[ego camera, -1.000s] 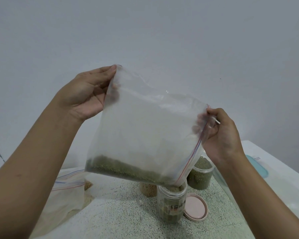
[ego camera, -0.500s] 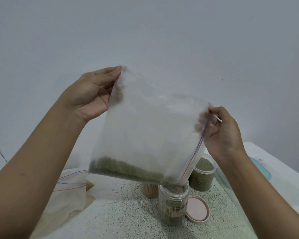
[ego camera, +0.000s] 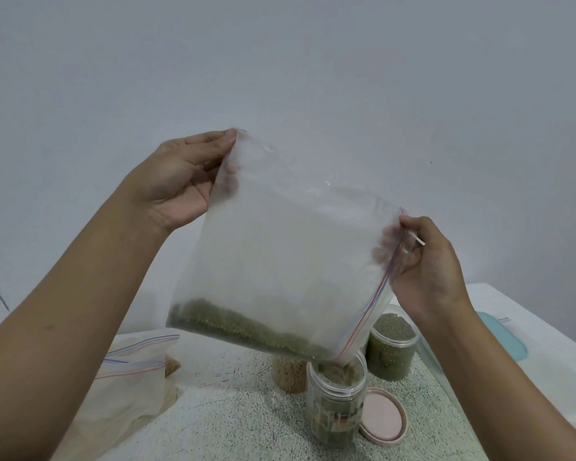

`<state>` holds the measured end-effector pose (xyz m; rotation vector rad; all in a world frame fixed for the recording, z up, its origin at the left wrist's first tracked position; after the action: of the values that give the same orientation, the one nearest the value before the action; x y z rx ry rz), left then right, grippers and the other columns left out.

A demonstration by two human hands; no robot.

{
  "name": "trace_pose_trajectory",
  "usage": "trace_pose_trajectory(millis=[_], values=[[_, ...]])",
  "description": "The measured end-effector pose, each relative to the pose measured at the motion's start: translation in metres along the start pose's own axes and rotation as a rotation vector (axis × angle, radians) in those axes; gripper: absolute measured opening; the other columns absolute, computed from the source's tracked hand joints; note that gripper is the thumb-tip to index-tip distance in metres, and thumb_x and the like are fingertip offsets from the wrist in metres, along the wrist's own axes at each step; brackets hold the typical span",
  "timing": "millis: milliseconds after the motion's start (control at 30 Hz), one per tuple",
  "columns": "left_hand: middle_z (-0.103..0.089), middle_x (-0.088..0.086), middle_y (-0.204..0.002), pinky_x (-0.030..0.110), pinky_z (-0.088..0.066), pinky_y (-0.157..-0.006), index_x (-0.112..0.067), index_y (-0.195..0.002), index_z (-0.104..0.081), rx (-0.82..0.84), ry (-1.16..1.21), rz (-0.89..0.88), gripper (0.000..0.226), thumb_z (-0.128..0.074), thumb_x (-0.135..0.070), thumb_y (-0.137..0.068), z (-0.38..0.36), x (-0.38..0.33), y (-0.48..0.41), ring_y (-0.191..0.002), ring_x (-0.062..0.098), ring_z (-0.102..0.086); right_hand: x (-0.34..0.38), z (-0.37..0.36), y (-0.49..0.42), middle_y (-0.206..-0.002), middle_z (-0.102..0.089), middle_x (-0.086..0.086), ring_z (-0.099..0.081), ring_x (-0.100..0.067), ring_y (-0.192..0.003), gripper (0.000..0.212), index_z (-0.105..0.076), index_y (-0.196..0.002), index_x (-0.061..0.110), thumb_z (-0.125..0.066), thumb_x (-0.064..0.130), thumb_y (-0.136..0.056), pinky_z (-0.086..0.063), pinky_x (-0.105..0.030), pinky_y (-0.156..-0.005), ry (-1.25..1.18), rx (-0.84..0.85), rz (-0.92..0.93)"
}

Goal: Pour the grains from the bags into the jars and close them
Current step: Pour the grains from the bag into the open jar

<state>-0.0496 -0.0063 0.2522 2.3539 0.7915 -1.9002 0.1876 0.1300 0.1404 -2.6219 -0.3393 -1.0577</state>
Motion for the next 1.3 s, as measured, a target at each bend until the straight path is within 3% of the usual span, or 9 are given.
trace_pose_trajectory(millis=[400, 1300], values=[[-0.077, 0.002, -0.086, 0.026, -0.061, -0.076, -0.013, -0.078, -0.083, 0.000, -0.012, -0.011, 0.020, -0.065, -0.016, -0.086, 0.001, -0.008, -0.002, -0.081, 0.011, -0.073, -0.002, -0.003, 0.005, -0.072, -0.063, 0.002, -0.059, -0.011, -0.061, 0.010, -0.067, -0.094, 0.016, -0.058, 0.011, -0.095, -0.048, -0.025, -0.057, -0.024, 0.059, -0.013], [-0.077, 0.004, -0.089, 0.028, -0.060, -0.075, -0.012, -0.080, -0.083, 0.033, -0.039, 0.009, 0.020, -0.065, -0.016, -0.088, -0.004, -0.010, -0.010, -0.086, 0.013, -0.074, 0.000, -0.002, 0.012, -0.069, -0.064, 0.001, -0.060, -0.011, -0.061, 0.015, -0.066, -0.089, 0.016, -0.055, 0.011, -0.098, -0.049, -0.024, -0.057, 0.014, -0.003, 0.046]])
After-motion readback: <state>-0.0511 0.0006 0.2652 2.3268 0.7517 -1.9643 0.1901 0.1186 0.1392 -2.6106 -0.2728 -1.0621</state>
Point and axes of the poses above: each hand's wrist, its own y-axis away from the middle knuckle, its own z-axis out of the back of the hand, x = y × z, the point moved 2 cm from there along -y, towards the middle knuckle
